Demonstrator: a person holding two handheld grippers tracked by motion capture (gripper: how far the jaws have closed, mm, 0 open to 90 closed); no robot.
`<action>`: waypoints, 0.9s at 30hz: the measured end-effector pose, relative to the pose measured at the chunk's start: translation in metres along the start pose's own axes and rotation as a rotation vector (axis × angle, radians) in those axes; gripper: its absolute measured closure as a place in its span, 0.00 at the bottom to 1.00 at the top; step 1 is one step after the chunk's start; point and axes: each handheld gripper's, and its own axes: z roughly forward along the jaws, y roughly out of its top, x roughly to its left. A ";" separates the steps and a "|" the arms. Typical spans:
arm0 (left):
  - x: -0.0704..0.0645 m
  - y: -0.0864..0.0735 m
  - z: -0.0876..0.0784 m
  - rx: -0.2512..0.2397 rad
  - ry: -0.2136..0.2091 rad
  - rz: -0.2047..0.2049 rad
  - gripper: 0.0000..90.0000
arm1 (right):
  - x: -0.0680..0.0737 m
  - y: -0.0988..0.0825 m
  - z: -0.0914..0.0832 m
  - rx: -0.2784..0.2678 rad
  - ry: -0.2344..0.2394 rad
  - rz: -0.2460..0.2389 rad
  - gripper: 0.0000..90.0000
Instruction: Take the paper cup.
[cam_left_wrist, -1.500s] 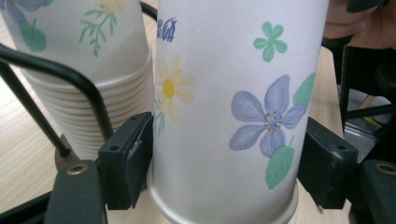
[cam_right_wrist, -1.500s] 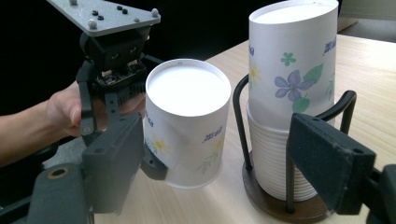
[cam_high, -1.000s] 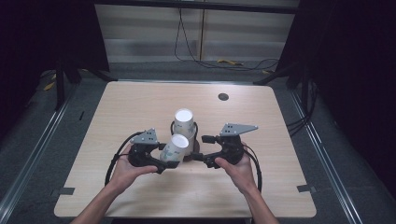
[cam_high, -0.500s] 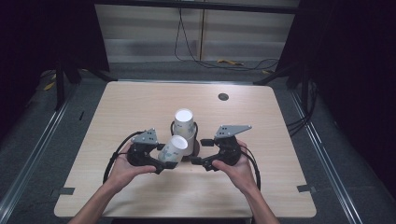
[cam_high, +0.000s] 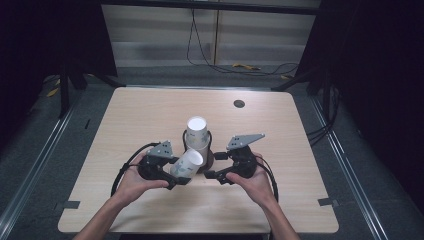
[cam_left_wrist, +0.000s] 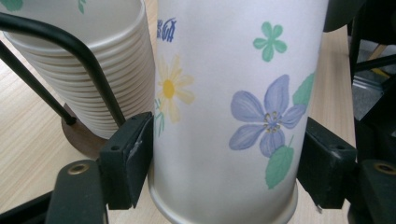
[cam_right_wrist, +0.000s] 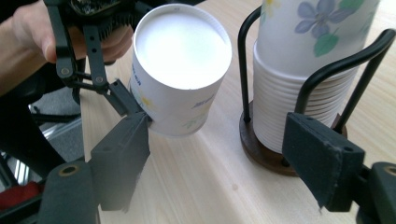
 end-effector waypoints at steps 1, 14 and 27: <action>0.000 0.000 0.000 0.005 -0.001 0.001 0.30 | 0.000 0.000 0.001 0.009 0.005 0.002 0.26; -0.003 0.000 0.005 0.064 -0.004 0.026 0.31 | 0.003 0.000 0.011 0.135 0.051 -0.033 0.28; -0.009 0.001 0.013 0.132 -0.016 0.067 0.31 | 0.006 -0.002 0.016 0.217 0.032 -0.056 0.17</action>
